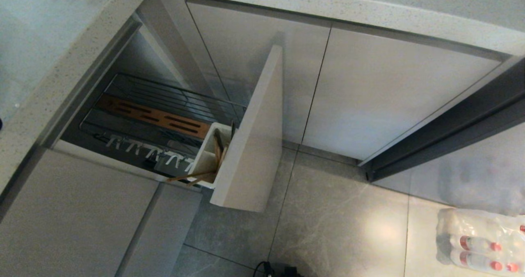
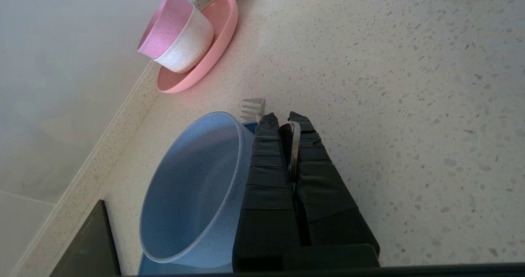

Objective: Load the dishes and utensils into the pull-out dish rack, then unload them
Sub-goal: Take the chopsticks out of the cupboard

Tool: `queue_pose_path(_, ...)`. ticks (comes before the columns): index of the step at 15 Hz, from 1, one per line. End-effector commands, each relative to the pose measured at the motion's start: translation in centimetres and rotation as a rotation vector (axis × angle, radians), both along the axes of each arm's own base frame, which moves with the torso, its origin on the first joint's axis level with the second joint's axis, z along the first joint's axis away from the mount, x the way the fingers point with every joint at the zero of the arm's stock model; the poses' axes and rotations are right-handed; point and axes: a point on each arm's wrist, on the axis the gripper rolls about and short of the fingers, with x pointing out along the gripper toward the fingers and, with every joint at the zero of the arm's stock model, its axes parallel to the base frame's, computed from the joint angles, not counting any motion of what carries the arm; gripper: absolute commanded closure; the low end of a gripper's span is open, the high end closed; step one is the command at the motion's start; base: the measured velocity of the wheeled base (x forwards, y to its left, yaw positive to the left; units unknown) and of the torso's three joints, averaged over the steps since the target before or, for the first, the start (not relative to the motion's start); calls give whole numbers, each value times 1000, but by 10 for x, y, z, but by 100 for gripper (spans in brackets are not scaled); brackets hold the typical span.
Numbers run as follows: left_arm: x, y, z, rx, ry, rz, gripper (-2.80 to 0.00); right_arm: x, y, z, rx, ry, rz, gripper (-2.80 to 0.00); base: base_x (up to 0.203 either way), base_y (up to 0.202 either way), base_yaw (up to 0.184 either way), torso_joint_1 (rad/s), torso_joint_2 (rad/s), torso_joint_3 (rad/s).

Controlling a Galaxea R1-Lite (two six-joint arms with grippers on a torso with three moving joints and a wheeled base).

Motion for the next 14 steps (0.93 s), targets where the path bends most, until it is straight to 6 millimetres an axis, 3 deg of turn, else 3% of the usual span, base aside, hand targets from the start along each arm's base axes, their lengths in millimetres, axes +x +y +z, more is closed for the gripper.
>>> queue_pose_path(1,-1,0,0,2,-3,3,0,0,0,0,0,1,0,0,0,0,0,0,0,0)
queue_pose_path(6,-1,0,0,2,-5,3,0,0,0,0,0,1,0,0,0,0,0,0,0,0)
queue_pose_path(7,-1,0,1,2,-6,3,-280,0,0,0,0,0,0,0,0,0,0,0,0,0)
queue_pose_path(14,-2,0,2,3,-10,3,-280,0,0,0,0,-1,0,0,0,0,0,0,0,0)
